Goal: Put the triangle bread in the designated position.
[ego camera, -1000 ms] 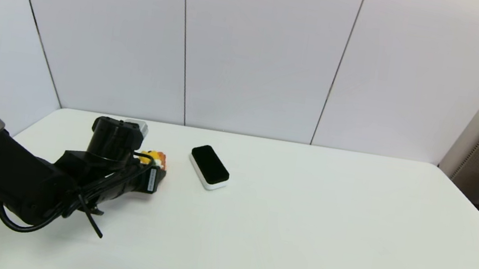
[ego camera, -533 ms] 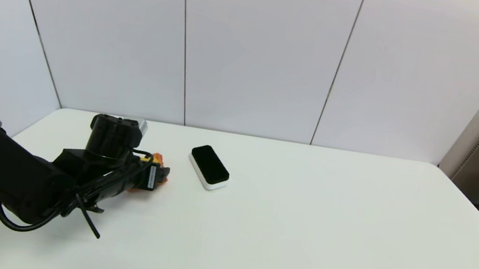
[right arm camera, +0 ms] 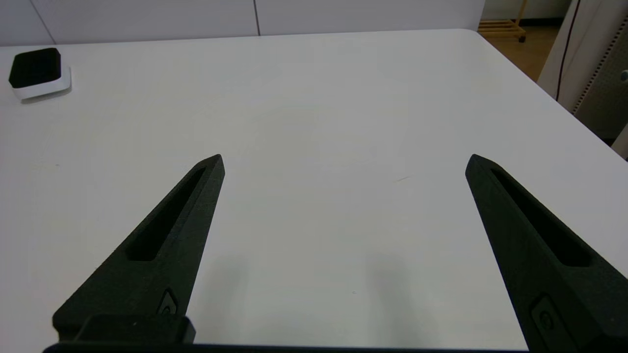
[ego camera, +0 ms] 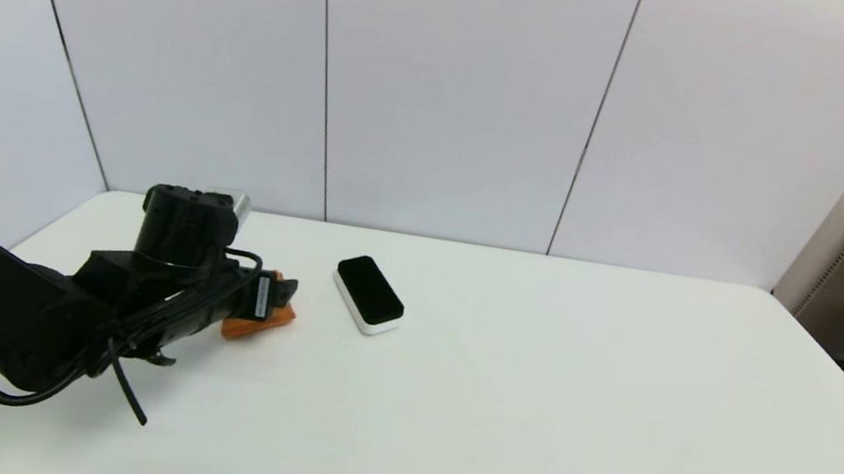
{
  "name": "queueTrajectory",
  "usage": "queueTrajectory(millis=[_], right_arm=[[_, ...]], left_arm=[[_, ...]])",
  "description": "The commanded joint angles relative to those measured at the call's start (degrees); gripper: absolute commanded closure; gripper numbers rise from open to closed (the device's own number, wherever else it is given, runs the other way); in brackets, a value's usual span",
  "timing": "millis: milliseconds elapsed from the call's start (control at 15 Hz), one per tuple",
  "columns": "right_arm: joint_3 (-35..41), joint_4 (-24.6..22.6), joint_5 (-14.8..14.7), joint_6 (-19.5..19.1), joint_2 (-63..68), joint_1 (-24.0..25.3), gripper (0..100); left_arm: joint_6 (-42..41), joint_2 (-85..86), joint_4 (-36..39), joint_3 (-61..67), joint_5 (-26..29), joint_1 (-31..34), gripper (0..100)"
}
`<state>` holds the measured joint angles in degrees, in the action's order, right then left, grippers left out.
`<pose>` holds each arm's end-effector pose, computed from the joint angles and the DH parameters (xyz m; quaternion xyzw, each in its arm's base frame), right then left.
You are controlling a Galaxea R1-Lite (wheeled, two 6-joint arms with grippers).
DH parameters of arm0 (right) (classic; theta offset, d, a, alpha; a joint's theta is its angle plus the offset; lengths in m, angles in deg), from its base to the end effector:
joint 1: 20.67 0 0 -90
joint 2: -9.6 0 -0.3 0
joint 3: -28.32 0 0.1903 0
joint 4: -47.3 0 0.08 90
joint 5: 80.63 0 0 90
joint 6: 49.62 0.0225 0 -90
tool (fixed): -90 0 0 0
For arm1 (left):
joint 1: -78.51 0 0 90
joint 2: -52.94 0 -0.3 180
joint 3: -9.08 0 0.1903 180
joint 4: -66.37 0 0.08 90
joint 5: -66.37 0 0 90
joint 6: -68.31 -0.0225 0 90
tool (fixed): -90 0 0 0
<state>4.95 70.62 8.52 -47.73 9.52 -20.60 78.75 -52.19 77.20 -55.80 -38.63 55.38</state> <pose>-0.0229 -0.0004 0.0755 0.0165 -0.0012 -0.0068 0.9998 0.2894 -0.1173 0.1167 -0.0052 0.2452 -0.0464 0.9683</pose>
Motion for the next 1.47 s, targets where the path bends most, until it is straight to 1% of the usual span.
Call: queueTrajectory(millis=[67,400,600,667,800,1000,1067,1133,1467], right_arm=[[0.0,-0.04,-0.03,-0.04,0.07,0.01,0],[0.0,-0.04,-0.03,-0.04,0.07,0.01,0],[0.0,0.05,-0.03,-0.04,0.07,0.01,0],[0.0,-0.04,-0.03,-0.04,0.07,0.01,0],[0.0,0.05,-0.03,-0.04,0.07,0.01,0],[0.0,-0.04,0.06,-0.04,0.07,0.01,0],[0.0,0.05,-0.03,-0.04,0.07,0.01,0],[0.0,-0.04,-0.03,-0.04,0.07,0.01,0],[0.0,-0.04,-0.03,0.13,0.07,0.01,0]], left_arm=[[-1.03,7.84,-0.8,-0.85,-0.65,0.01,0],[-4.37,23.74,-8.71,-1.73,-0.3,0.19,0],[-10.17,32.36,-13.98,-2.44,-0.12,0.98,0],[-11.58,35.52,-15.56,-2.35,0.76,1.24,0],[-15.8,42.38,-17.85,-1.65,6.56,3.79,0],[-19.58,51.17,-24.09,-0.68,20.88,9.24,0],[-19.93,53.36,-25.23,0.2,22.9,10.12,0],[-20.37,57.41,-25.67,2.66,24.22,11.17,0],[-20.02,73.23,-25.41,13.56,24.4,15.3,0]])
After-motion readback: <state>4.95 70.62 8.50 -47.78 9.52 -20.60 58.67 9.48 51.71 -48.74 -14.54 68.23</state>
